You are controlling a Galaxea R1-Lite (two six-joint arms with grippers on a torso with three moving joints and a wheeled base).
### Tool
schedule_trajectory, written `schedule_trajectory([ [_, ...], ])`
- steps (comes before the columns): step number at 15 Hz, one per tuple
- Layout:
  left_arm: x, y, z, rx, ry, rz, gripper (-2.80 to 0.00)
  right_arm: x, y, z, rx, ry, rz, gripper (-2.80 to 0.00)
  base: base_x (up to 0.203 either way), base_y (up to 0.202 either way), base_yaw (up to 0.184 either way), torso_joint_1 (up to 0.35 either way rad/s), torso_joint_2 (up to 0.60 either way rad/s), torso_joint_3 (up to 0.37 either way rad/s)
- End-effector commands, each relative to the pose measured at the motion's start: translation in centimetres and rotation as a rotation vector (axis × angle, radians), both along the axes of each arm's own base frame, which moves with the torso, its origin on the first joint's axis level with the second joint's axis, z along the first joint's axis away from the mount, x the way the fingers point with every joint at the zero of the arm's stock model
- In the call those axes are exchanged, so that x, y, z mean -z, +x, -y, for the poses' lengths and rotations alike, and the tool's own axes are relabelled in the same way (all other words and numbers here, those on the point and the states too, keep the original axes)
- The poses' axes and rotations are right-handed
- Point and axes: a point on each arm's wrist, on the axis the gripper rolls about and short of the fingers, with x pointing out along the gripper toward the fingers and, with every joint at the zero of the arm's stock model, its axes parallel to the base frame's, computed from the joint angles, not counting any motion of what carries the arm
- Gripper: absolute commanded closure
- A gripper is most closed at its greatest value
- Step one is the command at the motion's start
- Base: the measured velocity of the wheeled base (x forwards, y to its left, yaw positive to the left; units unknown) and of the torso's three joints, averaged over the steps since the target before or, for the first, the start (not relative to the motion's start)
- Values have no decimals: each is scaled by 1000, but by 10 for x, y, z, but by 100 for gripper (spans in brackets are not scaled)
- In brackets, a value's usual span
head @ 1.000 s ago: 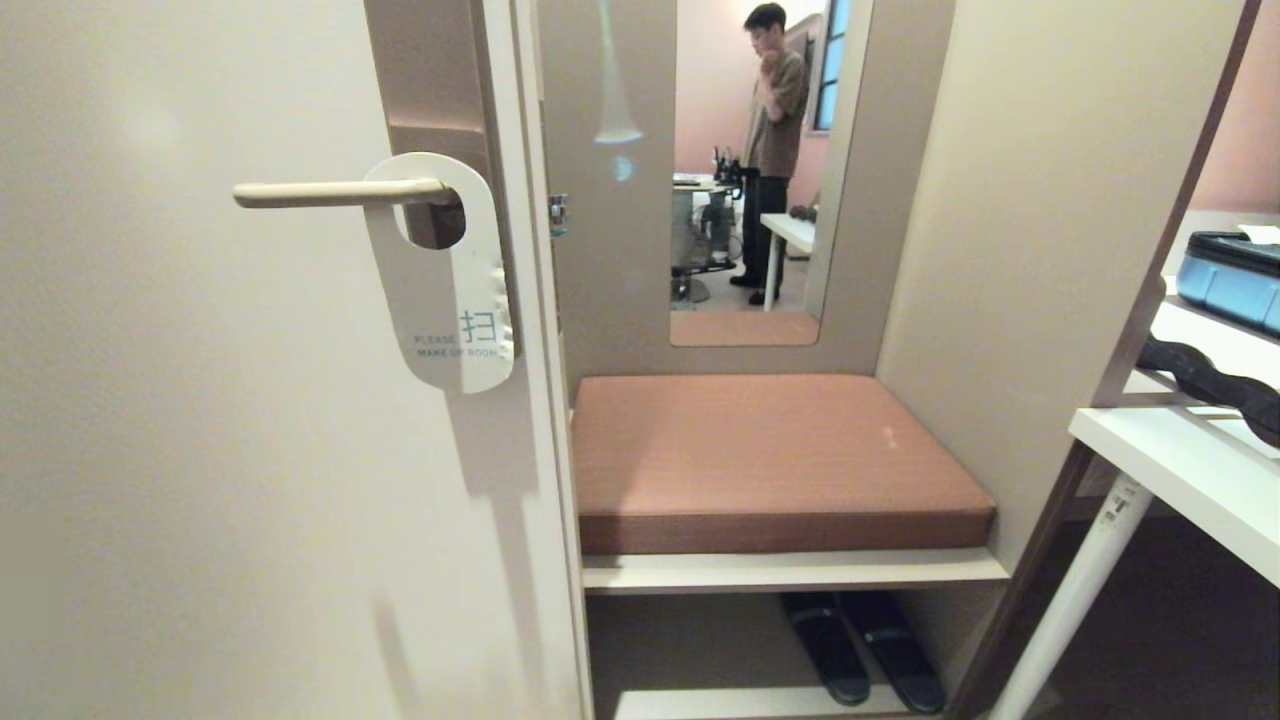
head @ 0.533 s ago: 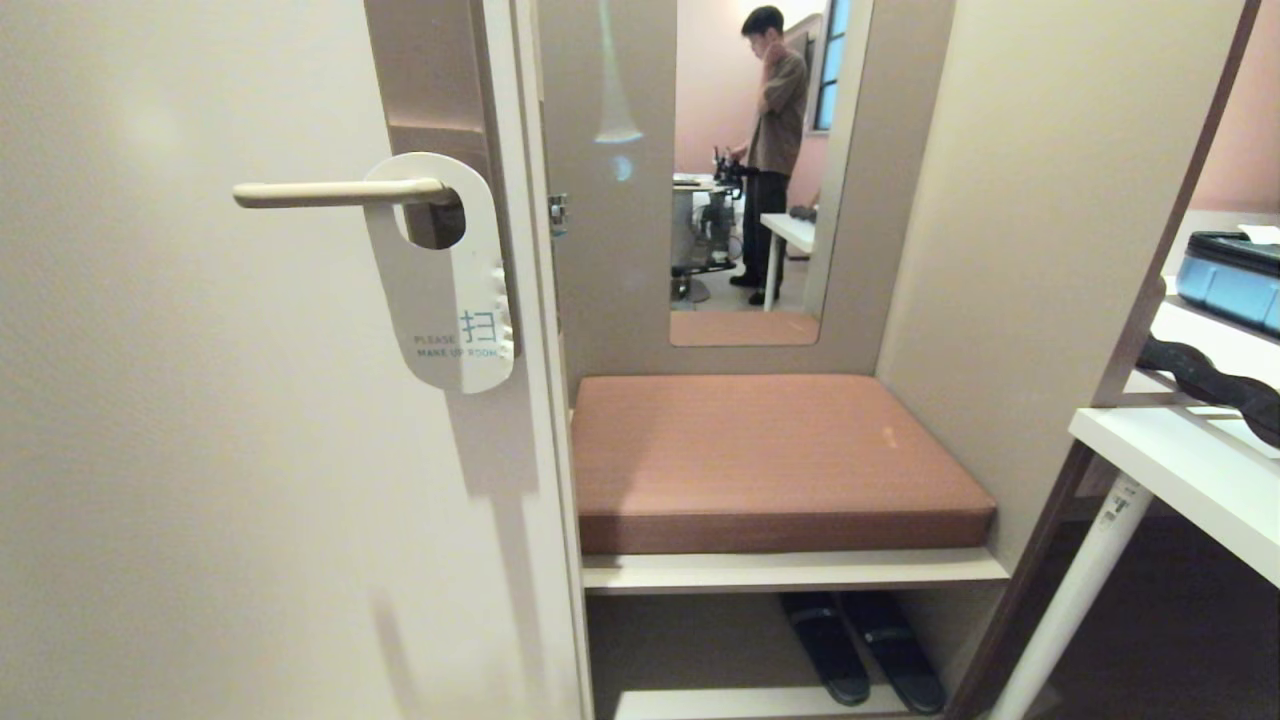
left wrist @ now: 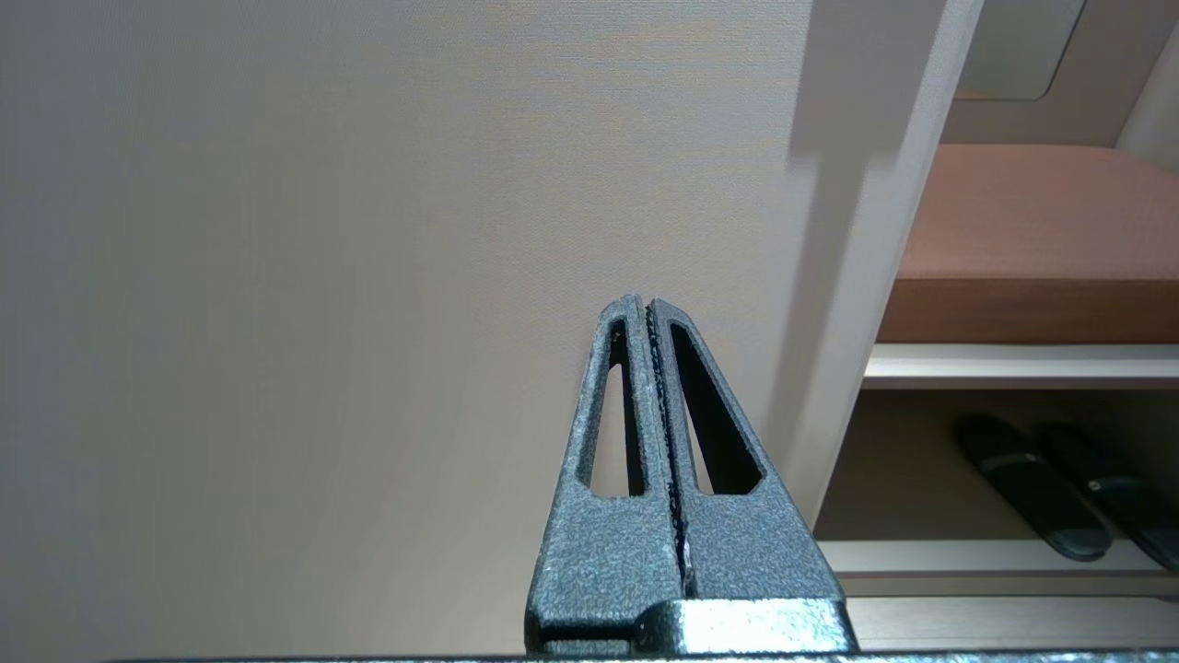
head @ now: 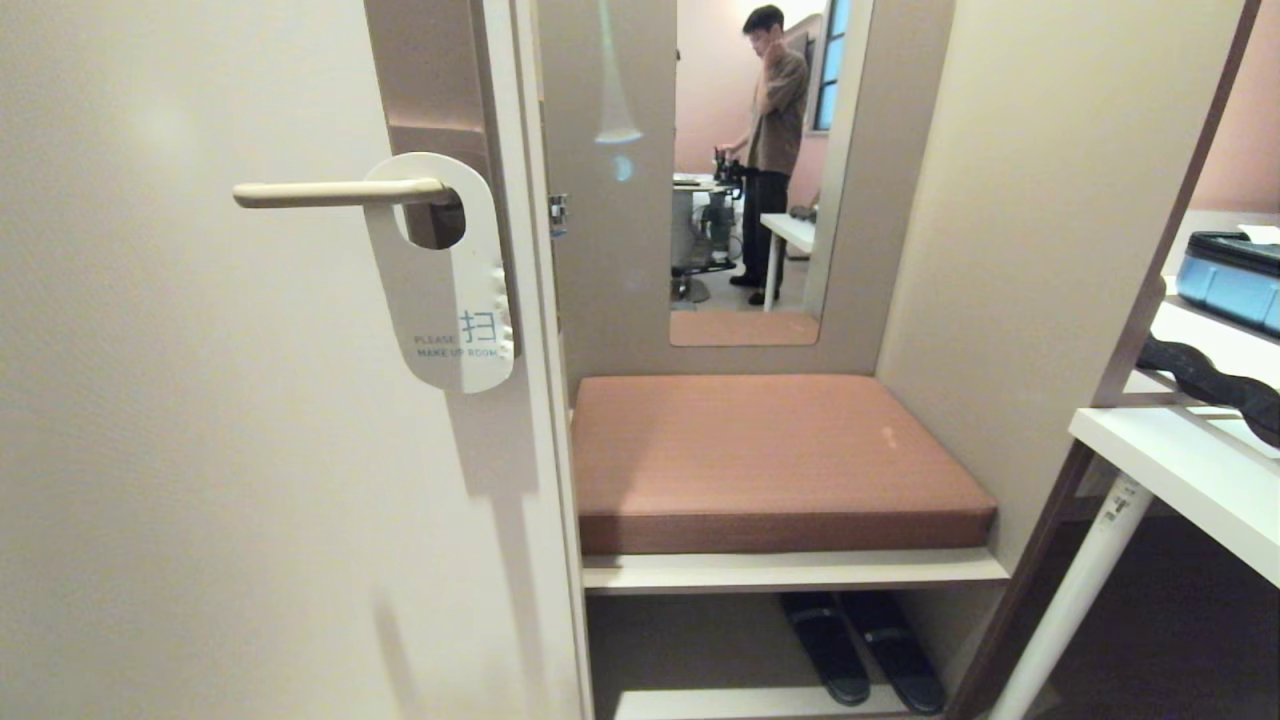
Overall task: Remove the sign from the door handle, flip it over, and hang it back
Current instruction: Take down the sign
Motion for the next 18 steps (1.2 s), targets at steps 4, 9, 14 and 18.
schedule_trajectory([
  [4, 0, 0, 0, -1, -2, 0, 0, 0, 0, 0, -1, -1, 0, 0, 0, 0, 0, 0, 0, 0],
  [9, 0, 0, 0, -2, -8, 0, 0, 0, 0, 0, -1, -1, 0, 0, 0, 0, 0, 0, 0, 0],
  [14, 0, 0, 0, -2, -11, 0, 0, 0, 0, 0, -1, -1, 0, 0, 0, 0, 0, 0, 0, 0],
  [18, 0, 0, 0, -2, -11, 0, 0, 0, 0, 0, -1, -1, 0, 0, 1, 14, -3, 1, 1, 1],
])
